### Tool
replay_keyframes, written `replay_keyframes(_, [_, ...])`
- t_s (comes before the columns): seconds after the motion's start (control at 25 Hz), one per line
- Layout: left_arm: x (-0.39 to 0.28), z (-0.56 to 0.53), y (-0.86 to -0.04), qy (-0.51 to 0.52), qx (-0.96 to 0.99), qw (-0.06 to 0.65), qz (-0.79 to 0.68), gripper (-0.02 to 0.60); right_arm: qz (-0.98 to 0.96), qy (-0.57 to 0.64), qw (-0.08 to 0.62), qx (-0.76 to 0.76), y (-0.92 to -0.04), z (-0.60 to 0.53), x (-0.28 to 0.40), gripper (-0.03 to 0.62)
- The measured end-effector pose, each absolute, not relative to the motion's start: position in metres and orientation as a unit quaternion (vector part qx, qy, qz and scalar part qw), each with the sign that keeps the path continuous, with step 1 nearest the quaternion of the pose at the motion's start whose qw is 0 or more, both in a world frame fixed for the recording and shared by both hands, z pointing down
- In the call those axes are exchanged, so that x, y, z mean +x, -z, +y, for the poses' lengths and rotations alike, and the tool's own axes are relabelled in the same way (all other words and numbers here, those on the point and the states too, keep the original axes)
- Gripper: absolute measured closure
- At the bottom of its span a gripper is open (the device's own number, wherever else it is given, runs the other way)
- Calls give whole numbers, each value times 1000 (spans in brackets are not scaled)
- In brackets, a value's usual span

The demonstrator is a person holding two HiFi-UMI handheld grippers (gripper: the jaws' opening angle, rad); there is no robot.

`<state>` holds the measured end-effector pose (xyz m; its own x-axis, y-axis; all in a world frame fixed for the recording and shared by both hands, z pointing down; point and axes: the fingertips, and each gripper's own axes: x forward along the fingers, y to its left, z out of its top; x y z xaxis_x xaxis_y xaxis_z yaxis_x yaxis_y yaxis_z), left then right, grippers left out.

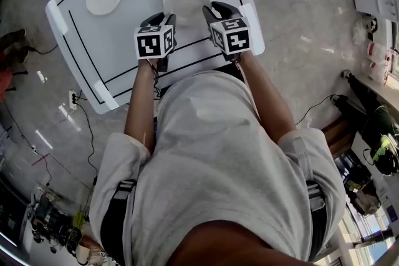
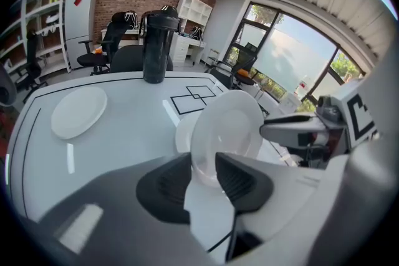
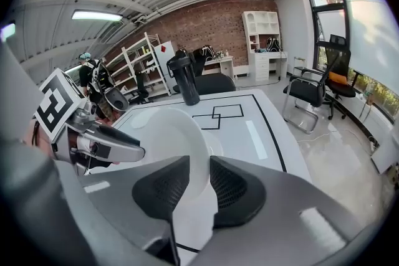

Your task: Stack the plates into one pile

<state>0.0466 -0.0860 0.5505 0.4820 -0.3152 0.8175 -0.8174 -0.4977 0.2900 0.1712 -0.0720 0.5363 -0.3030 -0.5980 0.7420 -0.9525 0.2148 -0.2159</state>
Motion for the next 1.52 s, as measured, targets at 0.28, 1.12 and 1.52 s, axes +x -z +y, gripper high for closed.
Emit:
replay_keyframes(0.28, [49, -97, -552, -365, 781, 351, -367, 460, -738, -337, 269, 519, -537, -87, 173, 494])
replay_keyframes(1.12, [54, -123, -570, -371, 764, 370, -376, 460, -737, -358, 298, 490, -566, -119, 177, 485])
replay_keyframes(1.52, [52, -127, -579, -376, 757, 374, -381, 460, -738, -359, 312, 478, -576, -123, 174, 479])
